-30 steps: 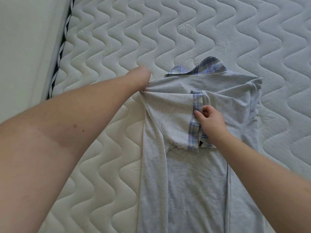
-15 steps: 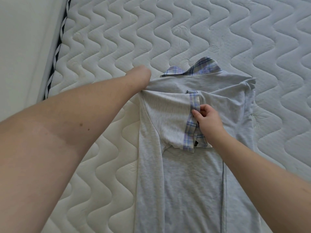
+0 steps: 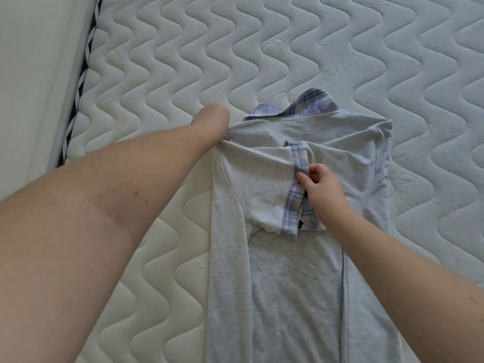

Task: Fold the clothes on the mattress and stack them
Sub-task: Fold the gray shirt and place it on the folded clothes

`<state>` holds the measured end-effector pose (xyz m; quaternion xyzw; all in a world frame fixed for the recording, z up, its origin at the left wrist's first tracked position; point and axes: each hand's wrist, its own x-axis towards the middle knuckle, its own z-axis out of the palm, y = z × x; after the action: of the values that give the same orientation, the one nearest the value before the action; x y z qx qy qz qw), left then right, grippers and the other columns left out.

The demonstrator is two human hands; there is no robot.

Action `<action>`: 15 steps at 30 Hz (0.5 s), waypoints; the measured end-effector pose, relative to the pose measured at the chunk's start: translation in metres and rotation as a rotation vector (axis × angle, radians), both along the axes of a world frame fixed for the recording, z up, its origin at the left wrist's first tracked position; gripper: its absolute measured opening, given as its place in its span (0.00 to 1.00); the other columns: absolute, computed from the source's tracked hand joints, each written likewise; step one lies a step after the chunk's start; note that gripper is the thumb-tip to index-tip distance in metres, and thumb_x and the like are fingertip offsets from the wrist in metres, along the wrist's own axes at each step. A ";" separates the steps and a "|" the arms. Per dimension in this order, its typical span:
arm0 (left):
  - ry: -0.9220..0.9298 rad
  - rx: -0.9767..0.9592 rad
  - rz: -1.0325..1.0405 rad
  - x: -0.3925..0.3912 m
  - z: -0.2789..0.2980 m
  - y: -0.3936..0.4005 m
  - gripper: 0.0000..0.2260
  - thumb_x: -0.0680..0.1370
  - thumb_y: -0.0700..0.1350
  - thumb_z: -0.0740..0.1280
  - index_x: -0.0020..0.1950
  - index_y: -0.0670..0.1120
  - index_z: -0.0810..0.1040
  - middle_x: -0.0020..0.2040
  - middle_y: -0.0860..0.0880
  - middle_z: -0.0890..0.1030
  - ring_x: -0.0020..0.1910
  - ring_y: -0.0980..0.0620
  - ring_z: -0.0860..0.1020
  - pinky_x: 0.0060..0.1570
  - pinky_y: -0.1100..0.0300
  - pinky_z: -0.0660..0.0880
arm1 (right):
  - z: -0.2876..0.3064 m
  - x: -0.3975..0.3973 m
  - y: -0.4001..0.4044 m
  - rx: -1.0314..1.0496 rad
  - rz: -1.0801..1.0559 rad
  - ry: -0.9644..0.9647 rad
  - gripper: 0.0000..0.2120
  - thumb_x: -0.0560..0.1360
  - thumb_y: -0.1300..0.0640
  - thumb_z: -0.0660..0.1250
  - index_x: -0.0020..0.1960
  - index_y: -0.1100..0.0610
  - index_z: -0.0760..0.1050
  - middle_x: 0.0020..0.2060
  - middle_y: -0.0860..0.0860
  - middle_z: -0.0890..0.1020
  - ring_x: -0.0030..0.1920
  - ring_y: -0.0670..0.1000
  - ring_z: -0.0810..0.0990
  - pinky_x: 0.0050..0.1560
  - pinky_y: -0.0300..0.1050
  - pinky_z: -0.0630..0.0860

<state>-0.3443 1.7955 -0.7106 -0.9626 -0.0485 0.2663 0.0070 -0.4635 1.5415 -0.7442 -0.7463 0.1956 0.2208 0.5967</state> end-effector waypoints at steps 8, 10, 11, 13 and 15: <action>-0.132 -0.094 0.181 -0.013 -0.016 0.006 0.11 0.74 0.44 0.74 0.46 0.38 0.78 0.50 0.37 0.81 0.52 0.38 0.79 0.43 0.55 0.69 | -0.006 -0.004 -0.001 0.036 0.012 0.004 0.01 0.79 0.56 0.67 0.50 0.53 0.77 0.46 0.50 0.85 0.48 0.51 0.84 0.52 0.57 0.82; -0.126 -0.094 0.158 -0.014 -0.018 0.007 0.08 0.76 0.43 0.71 0.44 0.39 0.76 0.50 0.38 0.80 0.52 0.38 0.78 0.43 0.55 0.68 | -0.007 -0.005 -0.001 0.046 0.011 0.005 0.01 0.79 0.56 0.66 0.50 0.53 0.77 0.46 0.50 0.85 0.48 0.51 0.84 0.52 0.57 0.82; -0.130 -0.085 0.123 -0.014 -0.018 0.006 0.07 0.77 0.42 0.69 0.44 0.39 0.76 0.51 0.38 0.80 0.52 0.38 0.78 0.43 0.54 0.69 | -0.007 -0.005 0.000 0.049 0.011 0.004 0.01 0.79 0.56 0.66 0.50 0.53 0.77 0.46 0.50 0.85 0.48 0.51 0.84 0.52 0.57 0.82; -0.133 -0.048 0.048 -0.014 -0.015 0.006 0.05 0.77 0.40 0.66 0.47 0.38 0.79 0.51 0.38 0.79 0.51 0.38 0.78 0.43 0.53 0.70 | -0.007 -0.004 0.000 0.042 0.010 -0.001 0.01 0.79 0.56 0.66 0.50 0.53 0.77 0.46 0.50 0.85 0.48 0.51 0.84 0.52 0.57 0.82; -0.131 -0.033 -0.017 -0.010 -0.009 0.008 0.07 0.76 0.41 0.66 0.49 0.40 0.82 0.53 0.39 0.78 0.51 0.38 0.77 0.45 0.53 0.72 | -0.005 -0.002 0.000 0.041 -0.002 -0.012 0.01 0.79 0.56 0.66 0.49 0.52 0.76 0.46 0.50 0.85 0.47 0.51 0.84 0.51 0.58 0.82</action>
<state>-0.3548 1.8039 -0.7191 -0.9783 -0.0365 0.2036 -0.0096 -0.4655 1.5419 -0.7488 -0.7348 0.1882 0.2198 0.6134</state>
